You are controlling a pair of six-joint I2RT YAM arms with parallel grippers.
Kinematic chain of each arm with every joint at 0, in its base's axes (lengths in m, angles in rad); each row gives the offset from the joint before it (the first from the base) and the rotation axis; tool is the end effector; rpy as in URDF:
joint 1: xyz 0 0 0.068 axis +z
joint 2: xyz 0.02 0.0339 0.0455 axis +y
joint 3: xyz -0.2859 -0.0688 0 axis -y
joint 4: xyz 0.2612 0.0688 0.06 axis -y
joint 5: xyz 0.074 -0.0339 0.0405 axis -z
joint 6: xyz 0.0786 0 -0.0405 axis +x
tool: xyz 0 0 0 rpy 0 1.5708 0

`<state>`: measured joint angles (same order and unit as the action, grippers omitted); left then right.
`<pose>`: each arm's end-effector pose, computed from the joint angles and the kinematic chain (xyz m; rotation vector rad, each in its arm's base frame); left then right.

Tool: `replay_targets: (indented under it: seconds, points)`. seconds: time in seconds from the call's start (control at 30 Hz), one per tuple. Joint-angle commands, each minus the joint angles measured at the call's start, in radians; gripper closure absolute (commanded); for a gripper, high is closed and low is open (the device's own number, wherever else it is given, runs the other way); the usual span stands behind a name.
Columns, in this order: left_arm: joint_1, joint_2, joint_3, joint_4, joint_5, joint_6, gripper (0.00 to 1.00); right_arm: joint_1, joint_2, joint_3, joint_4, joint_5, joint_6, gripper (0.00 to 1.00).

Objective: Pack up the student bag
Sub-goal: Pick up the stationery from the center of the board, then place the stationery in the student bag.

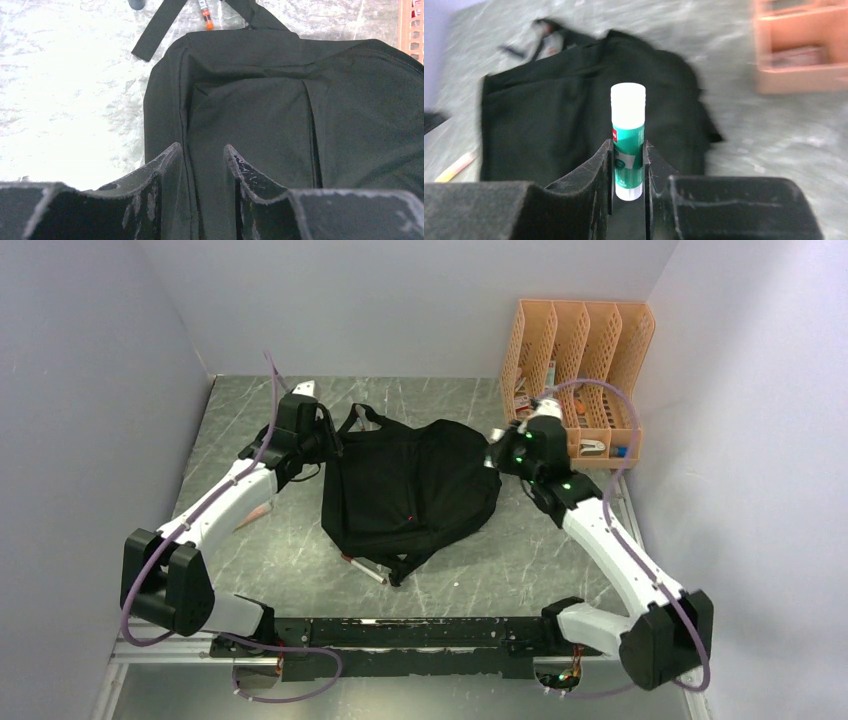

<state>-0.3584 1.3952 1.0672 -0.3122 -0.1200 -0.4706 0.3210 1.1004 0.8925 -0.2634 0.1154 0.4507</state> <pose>0.3391 -0.1170 0.2768 -0.1917 2.2170 -0.3274 0.2817 0.0841 0.3041 0.2060 2.0480 0.3643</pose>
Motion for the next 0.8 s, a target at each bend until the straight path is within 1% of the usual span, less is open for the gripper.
replay_targets:
  seconds: [0.0, 0.07, 0.17, 0.27, 0.33, 0.4, 0.57, 0.77]
  points:
    - [-0.001, -0.038, 0.018, -0.034, -0.044, -0.017, 0.59, 0.197, 0.127, 0.091, 0.114, -0.153, 0.048, 1.00]
    - [-0.001, -0.061, 0.007, -0.040, -0.065, -0.009, 0.60, 0.285, 0.204, 0.130, 0.145, -0.151, 0.059, 1.00]
    - [0.000, -0.096, -0.013, -0.047, -0.081, 0.001, 0.60, 0.378, 0.335, 0.191, 0.183, -0.172, 0.072, 1.00]
    - [0.000, -0.121, -0.031, -0.059, -0.090, 0.006, 0.61, 0.453, 0.500, 0.349, 0.106, -0.195, 0.021, 1.00]
    - [-0.001, -0.133, -0.040, -0.066, -0.090, 0.006, 0.61, 0.494, 0.594, 0.440, 0.023, -0.155, 0.002, 1.00]
    - [0.001, -0.144, -0.050, -0.067, -0.083, 0.004, 0.62, 0.513, 0.656, 0.488, -0.040, -0.109, 0.001, 1.00]
    - [0.001, -0.155, -0.073, -0.049, -0.051, 0.001, 0.62, 0.523, 0.734, 0.519, -0.125, 0.037, -0.001, 1.00]
    - [0.000, -0.140, -0.065, -0.044, -0.019, 0.013, 0.62, 0.520, 0.741, 0.494, -0.173, 0.160, -0.007, 1.00]
